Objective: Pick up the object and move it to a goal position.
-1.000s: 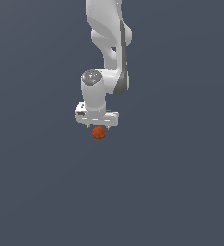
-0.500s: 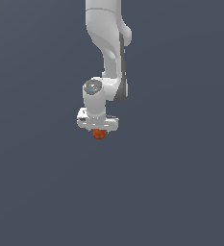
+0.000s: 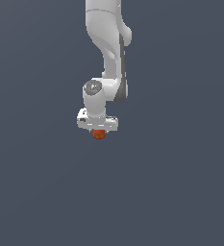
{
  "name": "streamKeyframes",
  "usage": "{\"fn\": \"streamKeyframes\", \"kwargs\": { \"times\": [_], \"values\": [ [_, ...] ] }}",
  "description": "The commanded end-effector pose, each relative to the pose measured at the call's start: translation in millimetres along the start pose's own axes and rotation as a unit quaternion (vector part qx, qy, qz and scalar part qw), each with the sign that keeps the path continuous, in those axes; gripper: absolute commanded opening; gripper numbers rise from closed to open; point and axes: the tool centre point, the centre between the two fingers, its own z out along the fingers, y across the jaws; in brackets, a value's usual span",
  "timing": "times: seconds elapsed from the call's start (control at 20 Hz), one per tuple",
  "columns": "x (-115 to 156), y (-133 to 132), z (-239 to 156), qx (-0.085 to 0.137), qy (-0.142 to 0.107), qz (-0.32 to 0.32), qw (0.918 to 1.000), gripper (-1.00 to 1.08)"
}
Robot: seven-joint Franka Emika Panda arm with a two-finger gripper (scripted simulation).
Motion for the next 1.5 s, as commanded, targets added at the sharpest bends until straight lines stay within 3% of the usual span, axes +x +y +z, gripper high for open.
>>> {"fn": "streamKeyframes", "kwargs": {
  "times": [0.0,0.55,1.45],
  "values": [
    [0,0,1,0.0,0.0,0.0,1.0,-1.0],
    [-11,-15,-13,0.0,0.0,0.0,1.0,-1.0],
    [-70,-100,-89,-0.001,0.0,0.0,1.0,-1.0]
  ]
}}
